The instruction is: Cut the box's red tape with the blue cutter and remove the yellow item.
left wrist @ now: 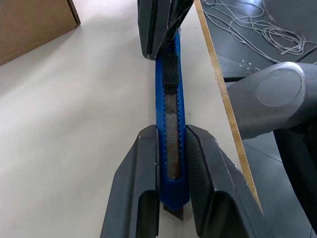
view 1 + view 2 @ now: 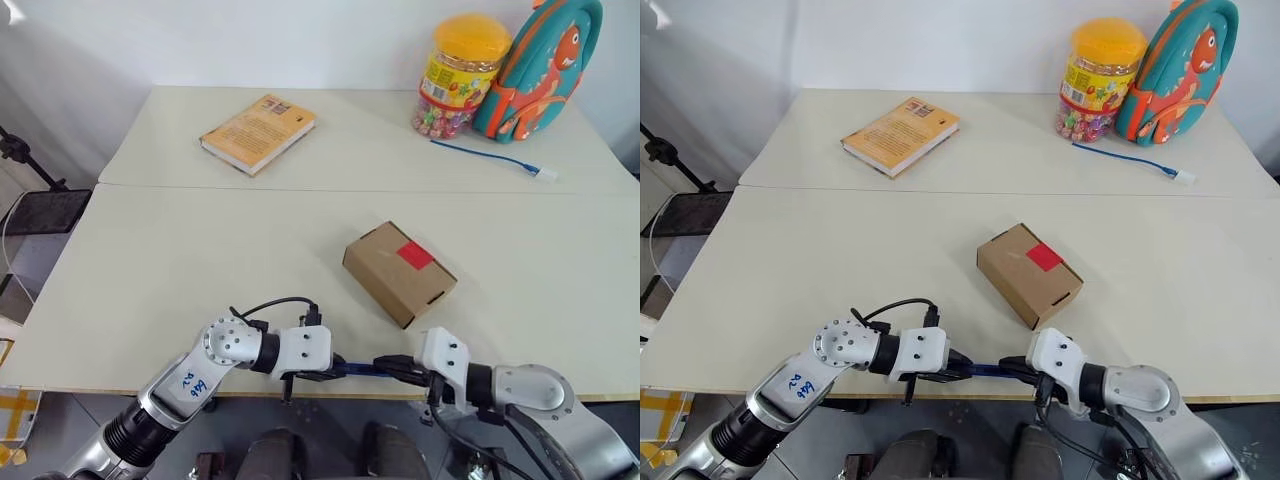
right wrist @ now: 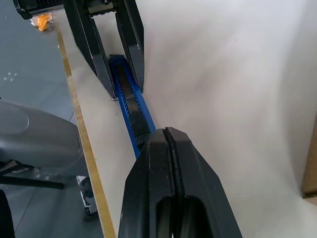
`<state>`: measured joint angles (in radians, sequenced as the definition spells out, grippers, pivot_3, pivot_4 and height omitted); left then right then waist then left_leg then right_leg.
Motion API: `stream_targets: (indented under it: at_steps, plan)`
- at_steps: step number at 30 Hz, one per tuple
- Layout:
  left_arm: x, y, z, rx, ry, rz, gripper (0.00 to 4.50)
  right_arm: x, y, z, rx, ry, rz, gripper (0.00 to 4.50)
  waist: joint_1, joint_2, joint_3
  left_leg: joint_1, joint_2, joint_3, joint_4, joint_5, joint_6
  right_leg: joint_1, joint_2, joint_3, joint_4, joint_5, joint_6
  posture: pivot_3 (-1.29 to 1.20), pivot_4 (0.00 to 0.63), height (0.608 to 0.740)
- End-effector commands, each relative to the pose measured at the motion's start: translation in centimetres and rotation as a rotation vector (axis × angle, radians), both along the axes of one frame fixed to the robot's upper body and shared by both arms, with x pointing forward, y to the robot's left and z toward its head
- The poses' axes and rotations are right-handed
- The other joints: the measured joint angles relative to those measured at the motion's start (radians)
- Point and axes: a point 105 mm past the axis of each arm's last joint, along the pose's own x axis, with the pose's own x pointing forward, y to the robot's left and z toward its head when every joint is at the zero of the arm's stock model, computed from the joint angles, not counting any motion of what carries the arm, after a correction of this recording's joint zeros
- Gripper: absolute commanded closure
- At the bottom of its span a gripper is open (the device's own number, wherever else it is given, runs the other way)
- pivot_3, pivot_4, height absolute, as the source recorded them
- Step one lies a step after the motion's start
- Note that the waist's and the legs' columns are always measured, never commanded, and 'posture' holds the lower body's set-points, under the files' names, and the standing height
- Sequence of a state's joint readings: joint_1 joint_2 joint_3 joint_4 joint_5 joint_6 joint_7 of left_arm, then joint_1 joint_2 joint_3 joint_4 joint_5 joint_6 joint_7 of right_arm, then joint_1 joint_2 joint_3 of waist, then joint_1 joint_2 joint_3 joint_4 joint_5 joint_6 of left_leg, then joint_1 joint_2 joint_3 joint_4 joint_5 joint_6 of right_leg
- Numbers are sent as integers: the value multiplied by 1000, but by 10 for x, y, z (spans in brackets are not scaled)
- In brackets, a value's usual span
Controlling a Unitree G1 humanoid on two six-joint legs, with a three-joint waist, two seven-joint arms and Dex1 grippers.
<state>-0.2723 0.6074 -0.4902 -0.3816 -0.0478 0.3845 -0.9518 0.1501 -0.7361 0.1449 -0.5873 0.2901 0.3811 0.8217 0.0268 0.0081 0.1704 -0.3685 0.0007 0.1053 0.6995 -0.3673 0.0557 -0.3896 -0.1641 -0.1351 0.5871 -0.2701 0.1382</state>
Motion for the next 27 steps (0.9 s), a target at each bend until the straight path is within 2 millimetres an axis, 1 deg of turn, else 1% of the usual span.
stream_targets:
  at_steps: [1,9,13,16,18,19,21,22,24,26,27]
  plan:
    - [-6,5,-28,91,79,28,4079,-6,8,-8,0,35,38,4500,0,0,0,0,0,0,0,0,0,0,0,0,0,0,0,0,150,740]
    - [-5,3,-26,87,80,37,4079,-5,20,-6,28,17,70,4500,0,0,-2,0,-1,-1,0,0,0,1,0,0,0,0,0,0,150,740]
    - [-5,3,-26,88,82,37,4079,-4,22,-3,46,8,78,4500,0,0,-2,0,-1,-1,0,0,0,1,0,0,0,0,0,0,150,740]
    - [-5,3,-26,84,79,34,4079,-2,21,4,76,-21,58,4500,0,0,-2,0,-1,-1,0,0,0,1,0,0,0,0,0,0,150,740]
    - [-5,2,-22,54,61,32,4079,-3,17,14,123,-24,41,4500,1,0,-2,0,-1,-1,0,0,0,1,0,0,0,0,0,0,150,740]
    - [-3,2,-18,28,40,35,4079,-4,13,23,174,-20,16,4500,1,0,-2,0,-1,-1,0,0,0,1,0,0,0,0,0,0,150,740]
    - [-1,6,-10,-29,-20,32,4079,-10,4,42,308,58,-28,4500,1,0,-2,-1,-1,-1,0,0,0,0,-1,0,-1,0,0,0,150,740]
    - [2,11,-2,-78,-78,27,4079,-16,-8,50,361,140,-77,4316,0,1,-2,-1,-1,-1,0,0,0,0,-1,0,-1,0,0,0,150,740]
    - [3,18,6,-126,-168,5,4079,-23,-22,57,384,232,-137,3951,-1,1,-1,-1,-1,-1,0,0,1,0,-2,0,-1,0,0,0,150,740]
    - [2,25,5,-127,-217,-22,4079,-26,-30,56,372,319,-193,3326,-1,-1,0,-1,1,-3,0,0,1,0,-5,2,-2,0,0,0,150,740]
    - [3,26,7,-137,-237,-27,4079,-30,-34,52,350,397,-227,3020,-3,0,0,-1,2,-3,0,-1,0,0,-5,3,-2,0,-1,0,150,740]
